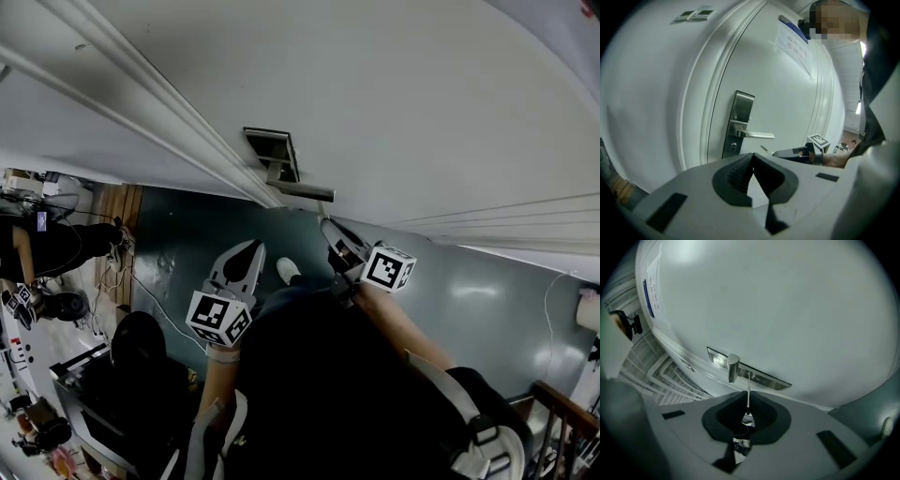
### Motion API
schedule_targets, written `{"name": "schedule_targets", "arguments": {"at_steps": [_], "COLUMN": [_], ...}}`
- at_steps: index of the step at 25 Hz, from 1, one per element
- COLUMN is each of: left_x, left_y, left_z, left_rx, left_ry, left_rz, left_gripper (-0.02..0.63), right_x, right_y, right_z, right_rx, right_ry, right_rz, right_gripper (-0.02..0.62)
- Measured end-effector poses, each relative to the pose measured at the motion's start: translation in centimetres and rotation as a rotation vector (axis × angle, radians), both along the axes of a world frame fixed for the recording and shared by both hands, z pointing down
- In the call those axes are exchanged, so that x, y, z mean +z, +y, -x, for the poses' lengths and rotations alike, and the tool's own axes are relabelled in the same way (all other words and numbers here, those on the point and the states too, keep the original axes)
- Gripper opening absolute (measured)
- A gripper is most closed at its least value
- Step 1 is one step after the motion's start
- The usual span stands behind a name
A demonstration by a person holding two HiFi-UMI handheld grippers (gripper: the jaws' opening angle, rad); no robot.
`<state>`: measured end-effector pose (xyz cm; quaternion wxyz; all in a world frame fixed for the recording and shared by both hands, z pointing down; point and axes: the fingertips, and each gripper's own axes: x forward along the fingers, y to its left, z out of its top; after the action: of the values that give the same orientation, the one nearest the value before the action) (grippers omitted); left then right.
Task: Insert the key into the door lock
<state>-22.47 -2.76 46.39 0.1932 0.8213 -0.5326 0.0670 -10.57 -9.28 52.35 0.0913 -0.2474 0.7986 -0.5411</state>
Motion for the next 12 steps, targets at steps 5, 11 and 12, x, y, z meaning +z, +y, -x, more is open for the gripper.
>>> {"name": "schedule_targets", "arguments": {"at_steps": [5, 11, 12], "left_x": [0.6, 1.4, 1.5], "left_y": [-0.3, -1.0, -1.2], "left_z": [1.8, 3.3, 3.5], "left_rx": [0.050, 0.110, 0.119], "left_ry": [-0.005, -0.016, -0.018], "left_rz": [0.012, 0.024, 0.025], "left_gripper": [0.009, 0.009, 0.009], "right_x": [0.9, 1.5, 1.7], "right_y": [-0.3, -0.6, -0.7], "right_z": [2.5, 5.6, 6.0], "right_rx": [0.039, 0.066, 0.070], "right_ry": [-0.029, -0.077, -0.079], "right_rz": [0.018, 0.036, 0.036], "right_gripper": [0.034, 0.034, 0.034]}}
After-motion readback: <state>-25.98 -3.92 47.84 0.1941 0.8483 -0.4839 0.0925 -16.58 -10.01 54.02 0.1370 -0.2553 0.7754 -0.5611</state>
